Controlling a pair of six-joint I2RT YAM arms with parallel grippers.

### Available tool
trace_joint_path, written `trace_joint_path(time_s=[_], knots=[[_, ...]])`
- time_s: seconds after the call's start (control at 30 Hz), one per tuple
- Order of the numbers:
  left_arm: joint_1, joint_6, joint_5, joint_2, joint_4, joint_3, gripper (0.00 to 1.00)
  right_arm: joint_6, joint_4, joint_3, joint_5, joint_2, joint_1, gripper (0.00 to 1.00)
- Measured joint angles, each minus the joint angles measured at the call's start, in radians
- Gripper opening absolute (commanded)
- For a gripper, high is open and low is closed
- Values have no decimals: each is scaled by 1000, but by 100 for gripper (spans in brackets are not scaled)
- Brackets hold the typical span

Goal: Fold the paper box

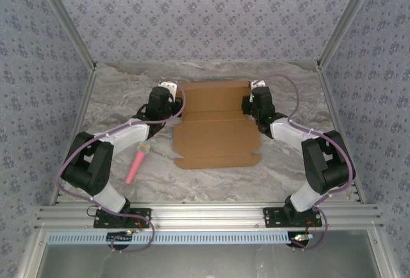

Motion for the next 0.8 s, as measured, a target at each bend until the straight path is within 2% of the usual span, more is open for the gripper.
trace_joint_path(time_s=[0.27,0.5,0.6,0.8], knots=[[-10,0,11,19,-4,0,0,89,-98,51,251,56,79,16],[-23,-3,23,26,-5,0,0,142,-173,98,359,91,96,16],[-22,-3,23,26,-6,0,0,156,-179,106,368,103,99,22],[-21,-3,23,26,-5,0,0,141,-185,102,352,102,95,41]])
